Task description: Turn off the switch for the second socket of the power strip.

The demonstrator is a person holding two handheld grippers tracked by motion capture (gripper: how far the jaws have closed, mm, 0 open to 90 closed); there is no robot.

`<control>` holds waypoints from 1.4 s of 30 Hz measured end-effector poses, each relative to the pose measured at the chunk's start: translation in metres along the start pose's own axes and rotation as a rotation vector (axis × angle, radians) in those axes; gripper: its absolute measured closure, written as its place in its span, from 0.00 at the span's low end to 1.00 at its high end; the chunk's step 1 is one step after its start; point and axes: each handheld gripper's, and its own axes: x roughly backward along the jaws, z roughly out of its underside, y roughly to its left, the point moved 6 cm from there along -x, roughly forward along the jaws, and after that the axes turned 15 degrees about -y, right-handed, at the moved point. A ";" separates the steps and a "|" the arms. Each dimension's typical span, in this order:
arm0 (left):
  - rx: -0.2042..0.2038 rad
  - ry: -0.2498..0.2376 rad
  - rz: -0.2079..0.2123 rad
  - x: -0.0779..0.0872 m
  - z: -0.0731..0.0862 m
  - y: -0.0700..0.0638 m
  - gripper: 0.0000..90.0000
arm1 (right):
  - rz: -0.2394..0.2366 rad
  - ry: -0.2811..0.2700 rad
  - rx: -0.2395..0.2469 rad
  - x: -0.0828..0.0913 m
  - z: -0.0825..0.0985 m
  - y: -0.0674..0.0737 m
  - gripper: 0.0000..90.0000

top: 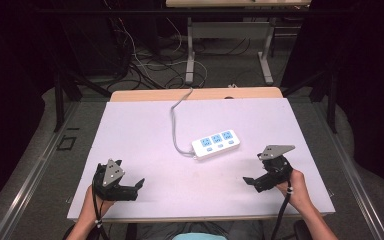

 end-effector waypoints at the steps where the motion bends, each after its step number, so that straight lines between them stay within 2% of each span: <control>1: -0.007 -0.001 -0.004 0.000 0.000 0.001 0.02 | -0.004 0.004 0.001 -0.002 -0.001 -0.001 0.01; 5: 0.008 0.006 0.005 -0.002 0.001 0.000 0.02 | -0.003 0.005 -0.005 -0.005 -0.004 -0.003 0.01; 8: 0.000 0.004 -0.003 -0.003 0.001 0.002 0.02 | -0.003 0.008 -0.003 -0.010 -0.008 -0.007 0.01; 10: 0.015 0.007 0.004 -0.002 0.001 0.000 0.02 | 0.003 0.007 -0.007 -0.013 -0.010 -0.009 0.01; 15: 0.000 -0.002 0.000 -0.001 0.000 0.002 0.02 | 0.001 -0.004 -0.019 -0.019 -0.015 -0.012 0.01; 16: 0.010 -0.002 0.004 -0.002 0.001 0.001 0.02 | 0.003 0.007 -0.015 -0.020 -0.015 -0.013 0.01; 17: -0.006 -0.002 0.001 -0.002 0.000 0.003 0.02 | 0.001 0.019 -0.017 -0.020 -0.015 -0.014 0.01; 18: 0.011 -0.006 0.004 -0.002 0.000 0.001 0.02 | -0.002 0.024 -0.024 -0.022 -0.015 -0.014 0.00; 19: 0.008 -0.006 0.009 -0.002 0.000 0.001 0.02 | -0.002 0.024 -0.024 -0.022 -0.015 -0.014 0.00; 21: -0.014 -0.004 -0.001 -0.001 -0.001 0.001 0.02 | -0.009 0.030 -0.021 -0.027 -0.015 -0.016 0.00; 25: 0.007 -0.011 0.007 -0.001 -0.001 -0.001 0.02 | -0.014 0.038 -0.030 -0.031 -0.016 -0.017 0.00; 27: 0.001 -0.010 0.011 -0.001 -0.001 -0.001 0.02 | -0.010 0.041 -0.044 -0.035 -0.017 -0.019 0.00; 28: -0.010 -0.004 0.009 -0.001 -0.001 0.000 0.02 | -0.010 0.041 -0.044 -0.035 -0.017 -0.019 0.00; 29: 0.001 -0.002 0.013 -0.002 0.000 -0.001 0.02 | -0.011 0.040 -0.049 -0.037 -0.018 -0.020 0.00; 33: -0.002 -0.003 0.013 -0.003 -0.002 -0.002 0.02 | -0.034 0.035 -0.045 -0.046 -0.024 -0.022 0.00; 35: -0.015 -0.001 0.015 -0.004 -0.001 -0.002 0.02 | -0.018 0.025 -0.058 -0.048 -0.026 -0.022 0.00; 36: -0.027 0.004 0.014 -0.003 0.000 -0.002 0.02 | -0.041 0.018 -0.052 -0.051 -0.029 -0.023 0.00; 37: -0.011 0.004 0.017 -0.003 0.000 -0.003 0.02 | -0.041 0.018 -0.052 -0.051 -0.029 -0.023 0.00; 38: -0.023 0.002 0.012 -0.002 0.000 -0.002 0.02 | -0.049 0.030 -0.059 -0.052 -0.030 -0.023 0.00; 39: -0.007 -0.003 0.016 -0.002 0.000 -0.003 0.02 | -0.046 0.013 -0.065 -0.056 -0.033 -0.025 0.00; 42: -0.008 -0.009 0.010 -0.002 -0.001 -0.001 0.02 | -0.045 0.009 -0.065 -0.060 -0.035 -0.027 0.00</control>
